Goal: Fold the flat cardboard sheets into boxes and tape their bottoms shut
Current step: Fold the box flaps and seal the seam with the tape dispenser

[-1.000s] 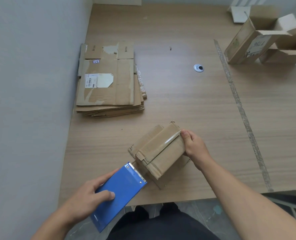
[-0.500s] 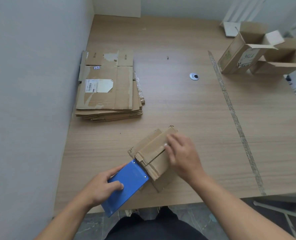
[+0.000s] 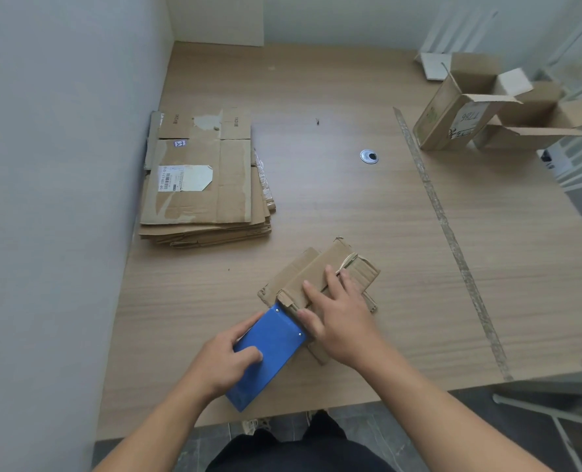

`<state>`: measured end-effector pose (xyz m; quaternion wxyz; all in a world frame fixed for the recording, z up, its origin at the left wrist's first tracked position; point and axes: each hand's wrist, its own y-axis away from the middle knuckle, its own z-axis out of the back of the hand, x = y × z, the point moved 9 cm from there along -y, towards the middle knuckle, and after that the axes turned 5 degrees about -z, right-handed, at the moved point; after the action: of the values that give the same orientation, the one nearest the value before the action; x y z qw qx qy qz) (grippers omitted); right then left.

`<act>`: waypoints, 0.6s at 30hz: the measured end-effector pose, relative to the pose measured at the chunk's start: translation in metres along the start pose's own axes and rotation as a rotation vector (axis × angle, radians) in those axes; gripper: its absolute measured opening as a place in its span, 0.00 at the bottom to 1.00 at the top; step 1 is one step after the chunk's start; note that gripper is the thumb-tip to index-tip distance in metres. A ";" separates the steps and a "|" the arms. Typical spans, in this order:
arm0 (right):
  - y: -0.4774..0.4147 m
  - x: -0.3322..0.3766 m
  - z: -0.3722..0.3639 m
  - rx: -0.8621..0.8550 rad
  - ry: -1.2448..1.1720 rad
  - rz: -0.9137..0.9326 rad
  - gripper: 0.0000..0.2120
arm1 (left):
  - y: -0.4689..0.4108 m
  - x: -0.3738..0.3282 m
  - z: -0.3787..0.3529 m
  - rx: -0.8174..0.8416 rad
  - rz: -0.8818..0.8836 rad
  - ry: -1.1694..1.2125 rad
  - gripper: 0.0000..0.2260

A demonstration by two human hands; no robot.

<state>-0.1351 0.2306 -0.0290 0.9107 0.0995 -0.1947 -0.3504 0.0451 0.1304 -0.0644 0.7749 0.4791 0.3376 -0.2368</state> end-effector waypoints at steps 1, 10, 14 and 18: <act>0.002 0.000 -0.006 -0.009 -0.002 0.003 0.32 | -0.002 0.000 -0.002 -0.004 0.000 0.006 0.29; -0.001 -0.013 -0.013 -0.028 -0.103 -0.014 0.38 | -0.010 -0.011 0.002 -0.054 -0.081 -0.100 0.18; -0.003 -0.015 -0.010 -0.063 -0.117 -0.027 0.36 | -0.014 -0.016 0.001 -0.086 -0.082 -0.169 0.19; -0.006 -0.020 -0.006 -0.076 -0.072 -0.039 0.39 | -0.020 -0.026 -0.003 -0.107 -0.070 -0.265 0.20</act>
<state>-0.1495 0.2397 -0.0418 0.8993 0.0560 -0.2119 -0.3785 0.0133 0.1253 -0.0572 0.8283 0.3897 0.2608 -0.3068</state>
